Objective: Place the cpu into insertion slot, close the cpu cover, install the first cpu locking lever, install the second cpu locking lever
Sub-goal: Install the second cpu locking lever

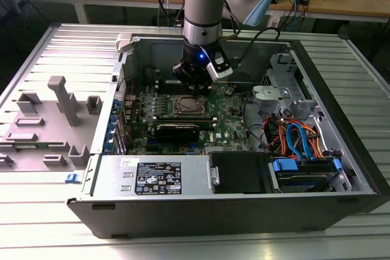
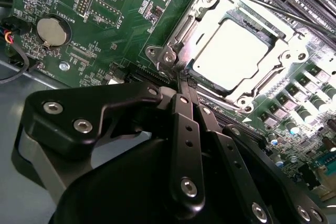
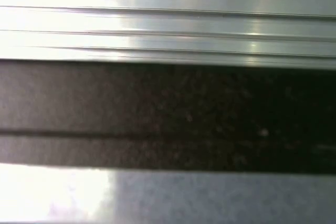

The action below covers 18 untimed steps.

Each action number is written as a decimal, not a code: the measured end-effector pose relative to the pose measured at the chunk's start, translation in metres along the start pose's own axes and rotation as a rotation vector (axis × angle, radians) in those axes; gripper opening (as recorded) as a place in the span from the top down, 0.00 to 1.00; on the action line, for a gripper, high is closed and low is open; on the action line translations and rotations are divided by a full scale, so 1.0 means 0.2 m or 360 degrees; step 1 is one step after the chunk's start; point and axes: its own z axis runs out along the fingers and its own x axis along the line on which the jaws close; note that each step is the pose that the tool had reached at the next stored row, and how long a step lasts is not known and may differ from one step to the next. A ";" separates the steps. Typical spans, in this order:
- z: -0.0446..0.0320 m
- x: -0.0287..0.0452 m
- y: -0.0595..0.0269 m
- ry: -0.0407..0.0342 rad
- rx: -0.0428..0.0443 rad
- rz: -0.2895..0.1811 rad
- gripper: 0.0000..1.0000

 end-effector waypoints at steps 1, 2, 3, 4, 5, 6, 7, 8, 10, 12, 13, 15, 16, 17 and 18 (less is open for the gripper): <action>0.000 0.000 0.000 0.0000 0.0000 0.0000 0.89; 0.000 0.000 0.000 0.0000 0.0000 0.0000 0.89; 0.000 0.000 0.000 0.0000 0.0000 0.0000 0.89; 0.000 0.000 0.000 0.0000 0.0000 0.0000 0.89; 0.000 0.000 0.000 0.0000 0.0000 0.0000 0.89; 0.000 0.000 -0.001 0.0000 0.0000 0.0000 0.89; 0.000 0.000 -0.001 0.0000 0.0000 0.0000 0.89; 0.000 0.000 -0.003 0.0000 0.0000 0.0000 0.89; -0.001 0.000 -0.013 0.0000 0.0000 0.0000 0.89; -0.001 0.001 -0.021 0.0000 0.0000 0.0000 0.89; -0.001 0.001 -0.023 0.0000 0.0000 0.0000 0.89; -0.001 0.001 -0.027 0.0000 0.0000 0.0000 0.89; -0.002 0.001 -0.028 0.0000 0.0000 0.0000 0.89; -0.006 0.001 -0.028 0.0000 0.0000 0.0000 0.89; -0.017 0.001 -0.028 0.0000 0.0000 0.0000 0.89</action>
